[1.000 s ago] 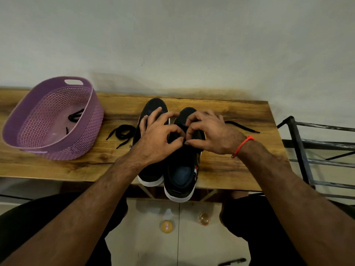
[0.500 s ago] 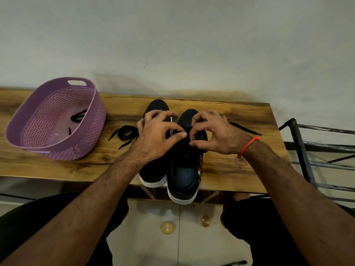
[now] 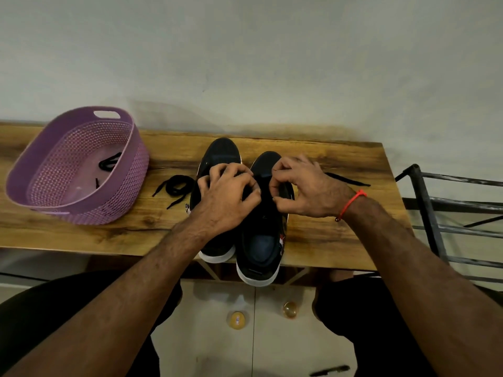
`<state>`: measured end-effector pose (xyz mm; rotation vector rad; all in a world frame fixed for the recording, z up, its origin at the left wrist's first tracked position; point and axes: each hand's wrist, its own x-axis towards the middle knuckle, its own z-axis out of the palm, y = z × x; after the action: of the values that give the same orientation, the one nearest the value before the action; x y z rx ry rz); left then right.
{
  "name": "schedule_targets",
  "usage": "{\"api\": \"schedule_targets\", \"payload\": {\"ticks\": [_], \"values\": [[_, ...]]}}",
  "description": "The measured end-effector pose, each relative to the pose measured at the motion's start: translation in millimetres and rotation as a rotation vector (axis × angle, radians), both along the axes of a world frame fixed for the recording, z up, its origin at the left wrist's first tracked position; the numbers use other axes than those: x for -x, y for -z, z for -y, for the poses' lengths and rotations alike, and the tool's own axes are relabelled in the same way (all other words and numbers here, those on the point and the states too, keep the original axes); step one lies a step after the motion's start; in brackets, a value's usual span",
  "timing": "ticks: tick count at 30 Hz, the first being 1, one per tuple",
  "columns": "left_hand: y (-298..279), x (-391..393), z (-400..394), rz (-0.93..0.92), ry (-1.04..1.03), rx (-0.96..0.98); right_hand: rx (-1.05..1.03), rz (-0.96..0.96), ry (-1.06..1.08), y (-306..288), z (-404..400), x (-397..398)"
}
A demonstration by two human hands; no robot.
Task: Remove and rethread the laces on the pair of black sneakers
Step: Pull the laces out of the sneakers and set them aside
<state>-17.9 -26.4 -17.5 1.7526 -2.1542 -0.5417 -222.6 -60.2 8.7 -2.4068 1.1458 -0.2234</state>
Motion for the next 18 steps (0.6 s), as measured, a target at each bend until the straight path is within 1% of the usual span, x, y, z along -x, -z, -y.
{"api": "schedule_targets", "payload": {"ticks": [3, 6, 9, 12, 16, 18], "values": [[-3.2, -2.7, 0.3, -0.041, 0.049, -0.031, -0.002, -0.018, 0.041, 0.8, 0.2, -0.6], [-9.2, -5.7, -0.1, -0.040, 0.082, -0.050, 0.029, -0.100, 0.014, 0.3, -0.1, -3.9], [-11.1, -5.6, 1.1, -0.033, 0.053, -0.058, 0.041, -0.115, 0.020, 0.2, 2.1, -3.8], [-8.0, -1.8, 1.4, -0.070, -0.003, -0.064, 0.049, -0.102, 0.043, -0.4, 4.3, -1.1], [-5.1, 6.3, -2.9, -0.115, -0.035, -0.087, -0.019, -0.078, 0.034, -3.8, 3.5, 3.1], [-5.1, 5.8, -3.4, -0.125, -0.018, -0.082, -0.044, -0.101, 0.027, -3.7, 1.9, 3.6]]}}
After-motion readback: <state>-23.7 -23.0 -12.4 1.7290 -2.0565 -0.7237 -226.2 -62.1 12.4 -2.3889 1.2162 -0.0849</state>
